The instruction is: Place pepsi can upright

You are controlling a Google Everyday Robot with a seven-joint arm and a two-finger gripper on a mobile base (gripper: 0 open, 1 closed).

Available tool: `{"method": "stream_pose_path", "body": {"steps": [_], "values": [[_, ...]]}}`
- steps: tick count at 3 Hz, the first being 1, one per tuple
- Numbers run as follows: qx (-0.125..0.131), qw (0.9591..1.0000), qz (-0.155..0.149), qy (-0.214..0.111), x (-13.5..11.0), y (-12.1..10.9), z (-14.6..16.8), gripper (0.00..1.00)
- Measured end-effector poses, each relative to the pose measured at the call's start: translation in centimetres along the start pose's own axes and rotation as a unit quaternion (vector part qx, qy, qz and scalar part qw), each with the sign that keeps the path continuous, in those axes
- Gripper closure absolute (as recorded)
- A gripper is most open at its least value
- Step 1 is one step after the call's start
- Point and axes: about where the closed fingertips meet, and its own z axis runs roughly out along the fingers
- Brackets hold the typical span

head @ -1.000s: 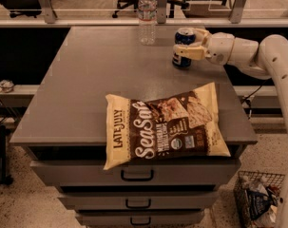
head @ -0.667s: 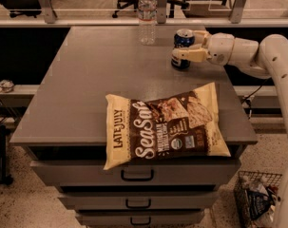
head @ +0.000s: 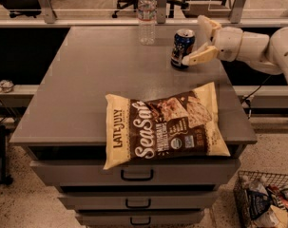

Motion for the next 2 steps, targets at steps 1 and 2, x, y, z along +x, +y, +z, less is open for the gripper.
{"method": "stream_pose_path", "body": {"steps": [1, 2], "values": [[0.033, 0.9984, -0.031, 0.034, -3.3, 0.6, -4.2, 0.00], [0.064, 0.9938, -0.057, 0.070, -6.7, 1.3, -8.7, 0.00]]}}
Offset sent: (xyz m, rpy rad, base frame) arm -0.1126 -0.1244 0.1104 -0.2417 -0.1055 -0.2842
